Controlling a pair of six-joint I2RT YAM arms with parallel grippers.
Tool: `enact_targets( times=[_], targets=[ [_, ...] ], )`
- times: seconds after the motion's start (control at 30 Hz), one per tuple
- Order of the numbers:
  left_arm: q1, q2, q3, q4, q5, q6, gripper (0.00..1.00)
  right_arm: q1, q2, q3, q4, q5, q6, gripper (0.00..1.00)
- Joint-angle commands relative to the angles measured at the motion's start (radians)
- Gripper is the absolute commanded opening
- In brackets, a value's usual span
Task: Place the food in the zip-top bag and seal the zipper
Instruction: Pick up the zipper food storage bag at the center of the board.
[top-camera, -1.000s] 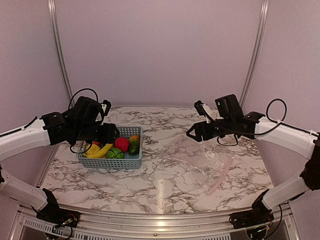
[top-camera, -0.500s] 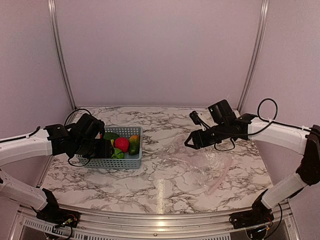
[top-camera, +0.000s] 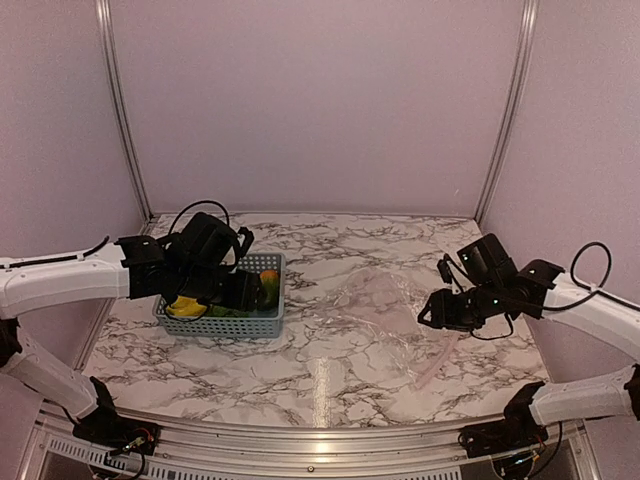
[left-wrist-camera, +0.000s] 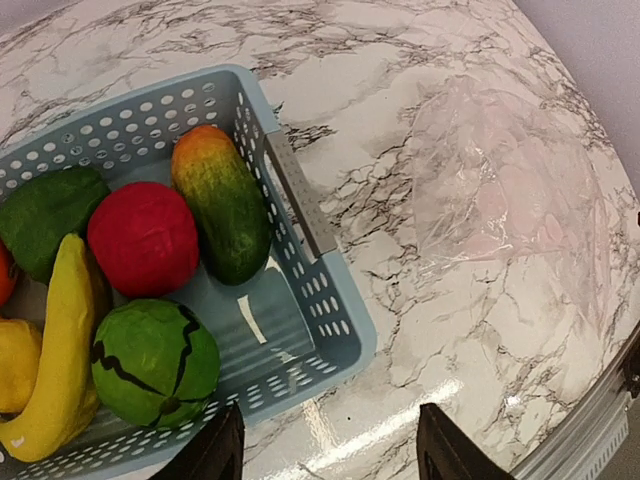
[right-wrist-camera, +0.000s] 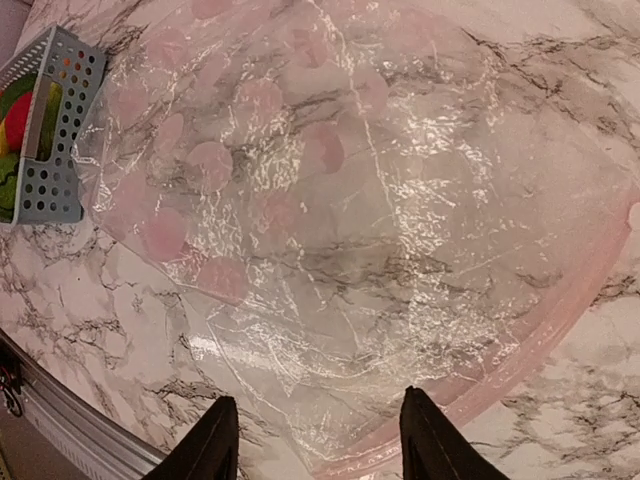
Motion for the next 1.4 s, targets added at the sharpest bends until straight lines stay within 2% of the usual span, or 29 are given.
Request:
enact_targets(
  times=[0.0, 0.1, 0.23, 0.5, 0.7, 0.8, 0.9, 1.07, 1.17, 1.37],
  targets=[
    [-0.025, 0.119, 0.107, 0.083, 0.058, 0.117, 0.63, -0.087, -0.159, -0.091, -0.087, 0.031, 0.131, 0.52],
    [-0.027, 0.209, 0.182, 0.132, 0.085, 0.117, 0.67, -0.139, -0.251, -0.157, -0.125, -0.011, 0.159, 0.53],
    [-0.03, 0.357, 0.336, 0.153, 0.132, 0.106, 0.7, -0.145, -0.338, -0.2, -0.154, -0.026, 0.192, 0.55],
    [-0.036, 0.654, 0.615, 0.116, 0.236, 0.032, 0.7, -0.161, -0.281, -0.164, -0.176, -0.03, 0.138, 0.59],
    [-0.04, 0.825, 0.785, 0.068, 0.241, 0.003, 0.7, -0.17, -0.267, -0.158, -0.174, -0.037, 0.113, 0.62],
    [-0.041, 0.863, 0.807, 0.066, 0.235, -0.013, 0.64, -0.179, -0.269, -0.168, -0.165, -0.042, 0.099, 0.64],
    [-0.04, 0.875, 0.806, 0.062, 0.22, -0.039, 0.53, -0.19, -0.275, -0.187, -0.137, -0.042, 0.084, 0.66],
    [-0.041, 0.868, 0.803, 0.064, 0.225, -0.069, 0.15, -0.212, -0.288, -0.239, -0.044, -0.116, 0.076, 0.68],
    [-0.038, 0.819, 0.773, 0.087, 0.232, -0.09, 0.01, -0.214, -0.31, -0.237, -0.002, -0.133, 0.074, 0.69],
    [-0.017, 0.617, 0.655, 0.19, 0.199, -0.149, 0.0, -0.214, -0.339, -0.209, 0.039, -0.142, 0.057, 0.7]
  ],
)
